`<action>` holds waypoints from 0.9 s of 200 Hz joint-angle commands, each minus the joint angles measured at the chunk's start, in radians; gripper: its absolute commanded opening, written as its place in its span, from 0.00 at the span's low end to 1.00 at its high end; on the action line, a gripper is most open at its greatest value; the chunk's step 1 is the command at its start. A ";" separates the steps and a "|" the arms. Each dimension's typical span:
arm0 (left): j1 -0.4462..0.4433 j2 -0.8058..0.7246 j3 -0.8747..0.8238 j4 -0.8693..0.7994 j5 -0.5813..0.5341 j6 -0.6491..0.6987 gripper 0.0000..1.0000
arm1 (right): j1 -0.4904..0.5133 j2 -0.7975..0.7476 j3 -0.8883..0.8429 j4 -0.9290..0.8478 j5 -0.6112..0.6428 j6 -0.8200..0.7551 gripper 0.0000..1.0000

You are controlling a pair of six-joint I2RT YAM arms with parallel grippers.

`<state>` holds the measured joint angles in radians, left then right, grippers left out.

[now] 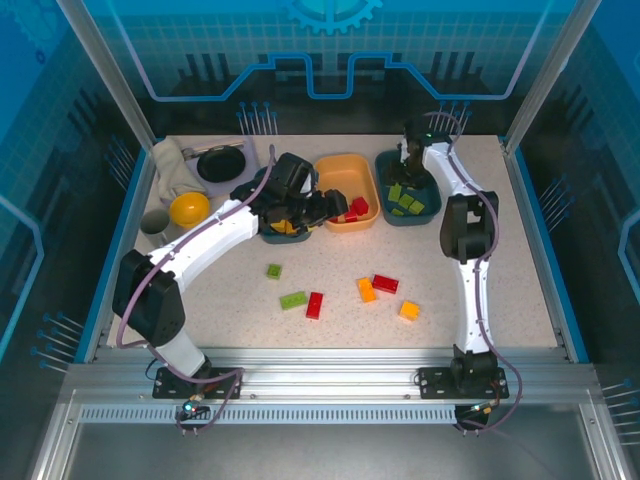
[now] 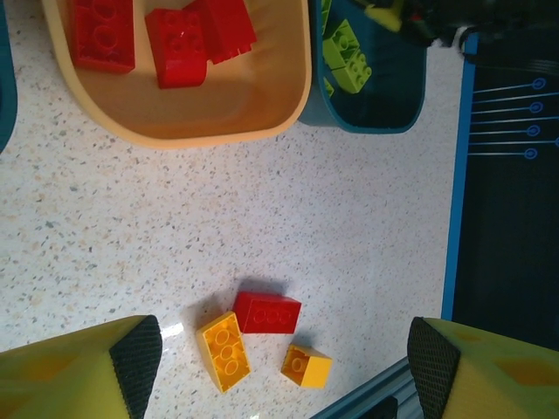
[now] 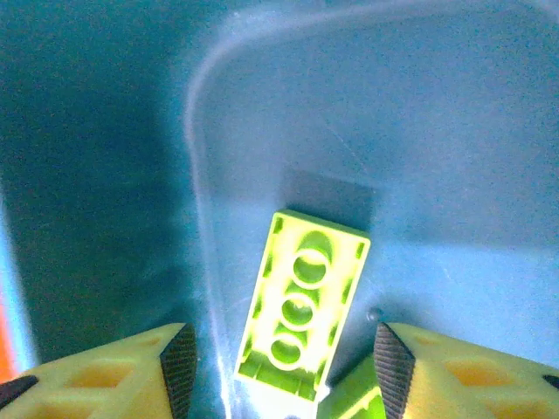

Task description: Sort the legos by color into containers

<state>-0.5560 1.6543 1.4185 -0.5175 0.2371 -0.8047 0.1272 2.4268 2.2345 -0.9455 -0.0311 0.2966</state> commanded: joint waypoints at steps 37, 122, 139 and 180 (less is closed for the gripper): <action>-0.081 0.069 0.091 -0.192 0.036 0.098 0.76 | 0.123 -0.453 -0.271 0.085 0.118 0.092 0.57; -0.293 0.255 0.119 -0.324 -0.013 0.034 0.73 | 0.322 -1.260 -1.121 0.115 0.062 0.269 0.73; -0.343 0.304 0.148 -0.332 -0.029 0.006 0.73 | 0.354 -1.460 -1.250 0.116 0.051 0.240 0.83; -0.411 0.397 0.197 -0.356 -0.095 -0.087 0.73 | 0.363 -1.707 -1.328 0.000 -0.025 0.214 1.00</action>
<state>-0.9466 2.0098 1.5692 -0.8211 0.1963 -0.8150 0.4778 0.7746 0.9215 -0.8742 0.0097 0.5163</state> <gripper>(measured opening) 0.728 0.987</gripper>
